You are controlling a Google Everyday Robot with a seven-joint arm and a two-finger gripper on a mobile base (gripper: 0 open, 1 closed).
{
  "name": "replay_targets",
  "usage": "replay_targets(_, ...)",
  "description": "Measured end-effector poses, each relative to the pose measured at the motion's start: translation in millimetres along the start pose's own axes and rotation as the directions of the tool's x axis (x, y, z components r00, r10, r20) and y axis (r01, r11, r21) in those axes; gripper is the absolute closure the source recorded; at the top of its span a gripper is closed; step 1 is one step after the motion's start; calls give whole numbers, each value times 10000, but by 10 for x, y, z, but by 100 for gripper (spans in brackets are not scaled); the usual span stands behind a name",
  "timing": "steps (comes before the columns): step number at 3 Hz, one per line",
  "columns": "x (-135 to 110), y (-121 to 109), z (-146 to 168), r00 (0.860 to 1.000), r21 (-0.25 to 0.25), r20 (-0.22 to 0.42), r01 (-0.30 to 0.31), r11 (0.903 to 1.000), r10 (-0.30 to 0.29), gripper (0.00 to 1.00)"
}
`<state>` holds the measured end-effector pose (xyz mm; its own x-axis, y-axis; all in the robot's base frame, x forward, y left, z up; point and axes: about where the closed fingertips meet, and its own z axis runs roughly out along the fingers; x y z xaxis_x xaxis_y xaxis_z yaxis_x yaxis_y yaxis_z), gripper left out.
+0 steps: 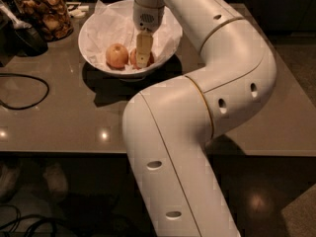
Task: Pick apple from white bowl
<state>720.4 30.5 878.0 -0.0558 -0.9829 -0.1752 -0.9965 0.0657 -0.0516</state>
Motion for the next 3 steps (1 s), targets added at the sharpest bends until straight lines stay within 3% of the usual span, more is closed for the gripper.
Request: replay_targets(3, -97, 94, 177, 9994, -510, -205, 272, 9983, -283, 31)
